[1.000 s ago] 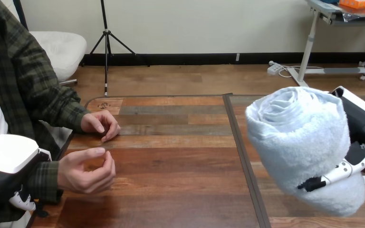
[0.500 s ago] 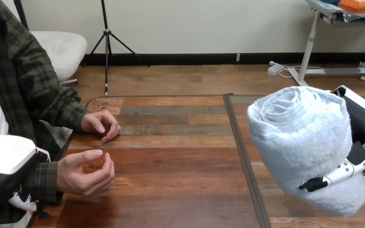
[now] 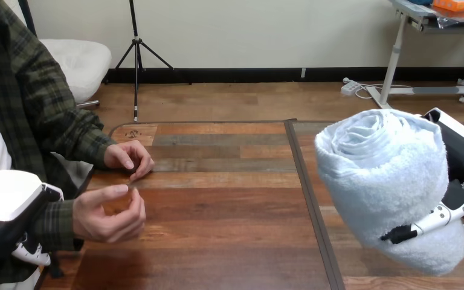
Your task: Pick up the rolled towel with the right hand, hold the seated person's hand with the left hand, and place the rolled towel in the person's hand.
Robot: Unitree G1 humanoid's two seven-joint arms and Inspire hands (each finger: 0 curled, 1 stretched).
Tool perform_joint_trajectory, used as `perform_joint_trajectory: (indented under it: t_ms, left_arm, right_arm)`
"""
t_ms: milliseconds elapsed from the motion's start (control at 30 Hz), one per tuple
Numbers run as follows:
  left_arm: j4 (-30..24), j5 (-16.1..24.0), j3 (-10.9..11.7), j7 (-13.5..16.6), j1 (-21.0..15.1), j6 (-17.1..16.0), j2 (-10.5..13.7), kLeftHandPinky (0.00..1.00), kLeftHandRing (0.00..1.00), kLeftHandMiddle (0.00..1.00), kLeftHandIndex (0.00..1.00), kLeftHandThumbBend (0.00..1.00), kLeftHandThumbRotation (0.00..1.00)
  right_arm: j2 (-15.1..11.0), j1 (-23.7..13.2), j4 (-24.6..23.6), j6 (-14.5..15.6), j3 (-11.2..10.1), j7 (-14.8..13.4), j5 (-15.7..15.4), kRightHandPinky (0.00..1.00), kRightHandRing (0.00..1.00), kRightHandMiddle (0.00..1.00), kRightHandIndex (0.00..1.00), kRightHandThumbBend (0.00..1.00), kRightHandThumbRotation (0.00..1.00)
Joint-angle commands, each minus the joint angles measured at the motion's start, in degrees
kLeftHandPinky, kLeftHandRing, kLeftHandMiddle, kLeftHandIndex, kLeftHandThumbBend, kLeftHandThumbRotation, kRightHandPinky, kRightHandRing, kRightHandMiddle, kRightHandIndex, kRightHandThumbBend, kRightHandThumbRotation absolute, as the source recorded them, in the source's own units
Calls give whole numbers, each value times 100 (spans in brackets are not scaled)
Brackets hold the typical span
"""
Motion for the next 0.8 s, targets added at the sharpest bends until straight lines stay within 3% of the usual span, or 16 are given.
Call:
perform_joint_trajectory:
  t_ms: [0, 333, 567, 767]
  left_arm:
    - [78, -133, 70, 203, 28, -46, -64, 37, 42, 47, 50, 84, 0]
    - [64, -370, 114, 352, 64, -168, -111, 34, 40, 46, 48, 85, 0]
    - [-115, -645, 211, 174, 137, -79, -174, 34, 40, 46, 47, 87, 0]
    - [-196, -762, 258, 248, 165, -103, -245, 33, 38, 45, 46, 88, 0]
  right_arm:
    - [0, -314, -253, -38, -110, -70, 173, 20, 28, 39, 44, 79, 7]
    - [15, -320, -278, -4, -89, -91, 173, 19, 27, 38, 44, 80, 7]
    - [52, -355, -272, 44, -40, -118, 161, 19, 27, 37, 44, 80, 8]
    - [108, -404, -260, 18, 16, -144, 112, 19, 27, 37, 43, 79, 7]
